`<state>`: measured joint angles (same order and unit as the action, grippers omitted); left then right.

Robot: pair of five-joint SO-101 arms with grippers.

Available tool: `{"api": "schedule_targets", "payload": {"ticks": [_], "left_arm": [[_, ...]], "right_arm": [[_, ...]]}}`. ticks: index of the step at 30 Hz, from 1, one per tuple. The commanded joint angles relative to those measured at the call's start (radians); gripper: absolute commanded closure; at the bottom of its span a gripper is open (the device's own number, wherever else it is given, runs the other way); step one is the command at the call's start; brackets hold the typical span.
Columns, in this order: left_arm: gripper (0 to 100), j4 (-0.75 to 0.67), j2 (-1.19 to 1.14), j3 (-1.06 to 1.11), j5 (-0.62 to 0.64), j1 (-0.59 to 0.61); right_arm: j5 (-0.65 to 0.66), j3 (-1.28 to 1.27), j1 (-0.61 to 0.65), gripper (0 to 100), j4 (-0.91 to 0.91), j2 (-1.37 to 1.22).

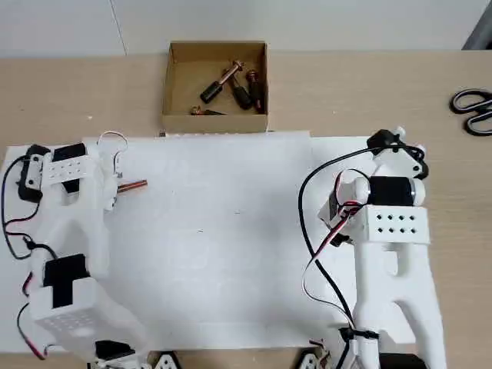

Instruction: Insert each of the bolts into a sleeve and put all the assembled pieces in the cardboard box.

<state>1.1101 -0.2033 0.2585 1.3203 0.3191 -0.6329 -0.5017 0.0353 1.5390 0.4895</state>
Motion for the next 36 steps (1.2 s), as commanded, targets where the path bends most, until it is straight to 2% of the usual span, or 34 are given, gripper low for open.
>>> {"api": "schedule_targets", "payload": {"ticks": [1, 4, 15, 18, 21, 26, 31, 36], "left_arm": [[88, -0.044, 0.003, -0.036, 0.005, 0.012], [92, -0.054, -0.031, -0.038, 0.005, 0.014], [93, -0.057, -0.092, -0.038, 0.005, 0.017], [100, -0.055, -0.084, -0.039, 0.0, 0.017], [99, -0.034, -0.084, -0.065, -0.002, 0.017], [99, 0.117, -0.083, -0.243, -0.009, 0.008], [99, 0.322, -0.083, -0.495, -0.126, -0.009], [99, 0.525, -0.083, -0.756, -0.262, -0.018]], "right_arm": [[0.005, 0.006, -0.01, 99.6, -0.016, 0.03], [0.005, 0.006, -0.01, 99.6, -0.016, 0.03], [0.005, 0.006, -0.01, 99.6, -0.008, 0.03], [0.005, 0.009, -0.01, 99.6, -0.012, 0.031], [0.008, 0.012, -0.008, 99.6, -0.015, 0.033], [0.009, 0.012, -0.004, 99.6, -0.016, 0.125], [0.014, 0.012, -0.002, 99.6, -0.039, 0.285], [0.127, 0.009, -0.002, 99.6, -0.064, 0.418]]}}
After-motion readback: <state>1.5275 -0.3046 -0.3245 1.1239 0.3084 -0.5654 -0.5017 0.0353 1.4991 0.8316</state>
